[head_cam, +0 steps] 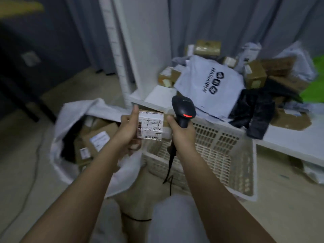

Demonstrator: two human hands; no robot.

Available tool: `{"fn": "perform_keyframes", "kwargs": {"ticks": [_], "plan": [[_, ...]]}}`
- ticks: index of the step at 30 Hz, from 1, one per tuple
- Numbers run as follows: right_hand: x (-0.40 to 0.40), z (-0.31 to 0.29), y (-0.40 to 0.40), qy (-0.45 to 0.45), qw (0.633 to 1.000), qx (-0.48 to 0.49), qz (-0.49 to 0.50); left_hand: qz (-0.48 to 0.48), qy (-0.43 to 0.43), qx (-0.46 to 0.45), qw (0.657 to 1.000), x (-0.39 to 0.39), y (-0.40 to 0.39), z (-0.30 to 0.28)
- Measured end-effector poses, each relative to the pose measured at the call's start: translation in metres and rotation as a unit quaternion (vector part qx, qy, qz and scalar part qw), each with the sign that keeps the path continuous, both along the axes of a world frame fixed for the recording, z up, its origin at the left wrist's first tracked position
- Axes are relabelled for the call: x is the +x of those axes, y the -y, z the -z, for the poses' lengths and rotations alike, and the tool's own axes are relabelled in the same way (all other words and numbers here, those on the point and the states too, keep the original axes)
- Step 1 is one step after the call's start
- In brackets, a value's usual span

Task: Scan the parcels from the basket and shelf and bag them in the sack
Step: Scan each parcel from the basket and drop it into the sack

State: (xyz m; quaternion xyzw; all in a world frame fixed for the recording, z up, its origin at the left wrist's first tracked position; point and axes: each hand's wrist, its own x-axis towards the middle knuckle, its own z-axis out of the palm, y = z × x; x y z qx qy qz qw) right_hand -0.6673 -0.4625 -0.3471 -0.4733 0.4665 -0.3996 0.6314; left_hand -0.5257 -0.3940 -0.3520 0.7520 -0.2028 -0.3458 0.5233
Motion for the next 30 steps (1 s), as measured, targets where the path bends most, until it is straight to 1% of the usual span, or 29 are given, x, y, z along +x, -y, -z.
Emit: {"fn": "perform_keyframes", "kwargs": {"ticks": [2,5,8,10,11,14,16,18,20,22,24,27,30], "plan": [[0.036,-0.004,-0.025,0.005,1.0,0.008,-0.015,-0.003,0.01,-0.003,1.0,0.026,-0.041,-0.011],[0.08,0.004,-0.053,0.006,0.998,0.036,-0.046,-0.044,0.031,-0.044,0.998,0.054,-0.092,-0.02],[0.11,0.017,-0.067,-0.009,0.993,0.083,-0.083,-0.03,-0.001,-0.073,0.997,0.069,-0.125,-0.018],[0.123,0.026,-0.067,-0.019,0.989,0.101,-0.11,-0.026,0.005,-0.093,0.995,0.076,-0.134,-0.008],[0.128,0.031,-0.066,-0.03,0.986,0.102,-0.127,-0.039,0.016,-0.093,0.995,0.081,-0.132,-0.002],[0.133,0.04,-0.066,-0.067,0.976,0.104,-0.18,-0.123,-0.006,-0.122,0.985,0.092,-0.118,0.007],[0.135,0.045,-0.065,-0.068,0.97,0.123,-0.197,-0.131,-0.006,-0.103,0.986,0.093,-0.109,0.009],[0.139,0.049,-0.063,-0.066,0.972,0.129,-0.185,-0.083,-0.034,-0.079,0.993,0.091,-0.106,0.014],[0.143,0.052,-0.06,-0.08,0.975,0.124,-0.167,-0.029,-0.07,-0.086,0.993,0.088,-0.106,0.021],[0.143,0.054,-0.056,-0.098,0.975,0.114,-0.161,-0.032,-0.085,-0.096,0.991,0.09,-0.108,0.027],[0.14,0.052,-0.052,-0.115,0.972,0.103,-0.175,-0.057,-0.056,-0.085,0.993,0.093,-0.111,0.034],[0.13,0.051,-0.046,-0.138,0.968,0.072,-0.195,-0.077,-0.01,-0.041,0.996,0.098,-0.112,0.042],[0.119,0.05,-0.047,-0.151,0.963,0.059,-0.213,-0.077,-0.024,-0.017,0.997,0.099,-0.111,0.049]]}}
